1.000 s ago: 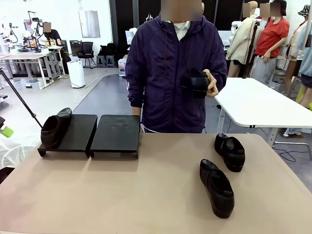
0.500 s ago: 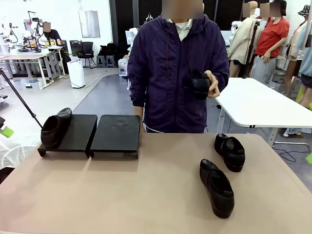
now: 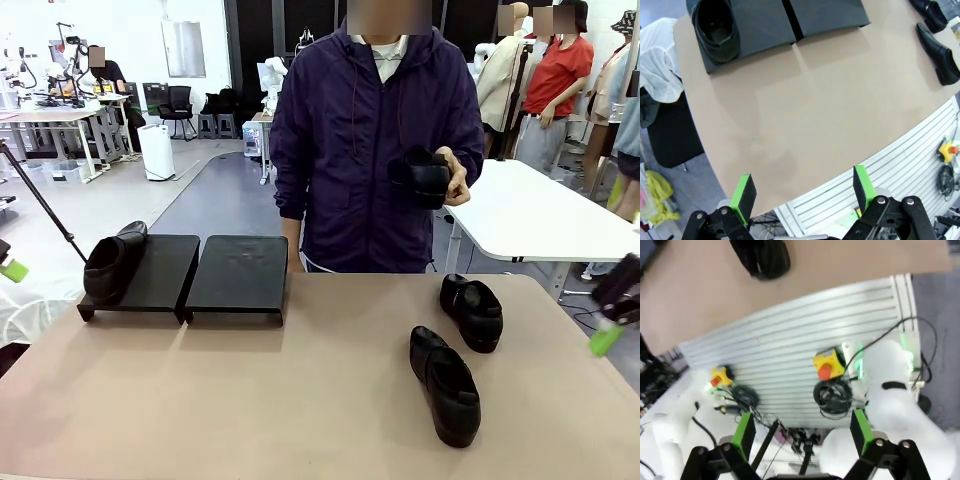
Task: Organize the shoes by placing them on the stand.
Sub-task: Pick up one Shoe and place it in the middle of the table.
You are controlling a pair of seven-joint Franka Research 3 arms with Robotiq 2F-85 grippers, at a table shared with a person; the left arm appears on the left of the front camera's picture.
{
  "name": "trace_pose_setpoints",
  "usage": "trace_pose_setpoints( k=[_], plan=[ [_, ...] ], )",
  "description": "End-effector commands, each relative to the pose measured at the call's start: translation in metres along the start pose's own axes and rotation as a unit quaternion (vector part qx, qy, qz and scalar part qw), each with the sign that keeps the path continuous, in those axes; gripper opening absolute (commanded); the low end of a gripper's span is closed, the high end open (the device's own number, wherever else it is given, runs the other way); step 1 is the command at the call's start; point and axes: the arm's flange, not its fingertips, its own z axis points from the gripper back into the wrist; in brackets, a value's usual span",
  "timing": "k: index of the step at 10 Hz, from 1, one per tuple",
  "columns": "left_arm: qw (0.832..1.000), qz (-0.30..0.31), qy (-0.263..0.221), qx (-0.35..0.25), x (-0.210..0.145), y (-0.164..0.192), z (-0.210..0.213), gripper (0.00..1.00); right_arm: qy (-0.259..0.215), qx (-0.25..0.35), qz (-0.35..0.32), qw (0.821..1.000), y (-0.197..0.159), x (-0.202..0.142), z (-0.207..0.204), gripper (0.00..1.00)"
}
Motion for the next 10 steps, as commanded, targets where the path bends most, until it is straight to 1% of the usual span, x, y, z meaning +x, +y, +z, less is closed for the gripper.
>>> trace_pose_setpoints(
  k=[1, 2, 3, 4, 5, 6, 7, 8, 9, 10],
  plan=[
    [1.0, 0.002, -0.009, -0.003, 0.0, -0.001, -0.001, 1.0, 0.06, -0.043, -0.014, 0.997, 0.052, -0.006, -0.016, 1.0],
    [1.0, 0.002, -0.009, -0.003, 0.0, -0.001, -0.001, 1.0, 0.069, -0.072, -0.012, 0.995, 0.069, -0.008, -0.032, 1.0],
    [1.0, 0.002, -0.009, -0.003, 0.0, -0.001, -0.001, 1.0, 0.068, -0.09, -0.012, 0.993, 0.077, -0.006, -0.041, 1.0],
    [1.0, 0.002, -0.009, -0.003, 0.0, -0.001, -0.001, 1.0, 0.052, -0.089, -0.02, 0.994, 0.075, -0.004, -0.038, 1.0],
    [1.0, 0.002, -0.009, -0.003, 0.0, -0.001, -0.001, 1.0, 0.031, -0.03, -0.011, 0.999, 0.042, -0.017, 0.001, 1.0],
    [1.0, 0.002, -0.009, -0.003, 0.0, -0.001, -0.001, 1.0, 0.038, 0.002, -0.021, 0.999, 0.009, -0.041, 0.036, 1.0],
    [1.0, 0.002, -0.009, -0.003, 0.0, -0.001, -0.001, 1.0, 0.041, 0.014, -0.033, 0.999, -0.015, -0.075, 0.064, 1.0],
    [1.0, 0.002, -0.009, -0.003, 0.0, -0.001, -0.001, 1.0, 0.019, 0.012, -0.068, 0.997, -0.038, -0.103, 0.086, 1.0],
    [1.0, 0.002, -0.009, -0.003, 0.0, -0.001, -0.001, 1.0, 0.005, 0.023, -0.085, 0.996, -0.058, -0.116, 0.101, 1.0],
    [1.0, 0.002, -0.009, -0.003, 0.0, -0.001, -0.001, 1.0, 0.012, 0.038, -0.107, 0.993, -0.068, -0.11, 0.102, 1.0]
  ],
)
